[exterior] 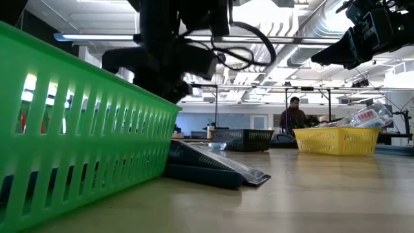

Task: Pick & Place Travel size toiletries
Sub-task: Put the top razor into the green bin

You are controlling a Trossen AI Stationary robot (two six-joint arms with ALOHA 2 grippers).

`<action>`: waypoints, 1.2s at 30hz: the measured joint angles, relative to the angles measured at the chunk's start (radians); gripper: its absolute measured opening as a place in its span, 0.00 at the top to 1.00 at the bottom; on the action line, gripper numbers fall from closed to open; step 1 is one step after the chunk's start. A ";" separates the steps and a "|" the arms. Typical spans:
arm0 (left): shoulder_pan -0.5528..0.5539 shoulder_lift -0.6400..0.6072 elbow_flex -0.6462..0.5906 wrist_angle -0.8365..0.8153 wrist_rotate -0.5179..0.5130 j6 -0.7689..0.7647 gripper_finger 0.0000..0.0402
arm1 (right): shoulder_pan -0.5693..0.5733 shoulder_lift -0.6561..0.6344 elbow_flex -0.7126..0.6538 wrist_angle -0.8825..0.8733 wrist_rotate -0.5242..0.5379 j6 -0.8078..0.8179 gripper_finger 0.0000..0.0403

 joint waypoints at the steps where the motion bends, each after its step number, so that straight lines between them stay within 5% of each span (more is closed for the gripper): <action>1: 0.000 0.004 -0.001 0.003 0.014 0.008 0.70 | 0.000 0.000 0.000 -0.001 0.000 0.000 0.99; 29: 0.000 0.084 0.000 0.021 0.028 0.067 0.70 | 0.000 0.001 -0.001 -0.017 0.000 0.000 0.99; 36: 0.000 0.084 0.000 0.024 0.028 0.067 0.80 | 0.000 0.000 -0.001 -0.018 0.000 0.000 0.99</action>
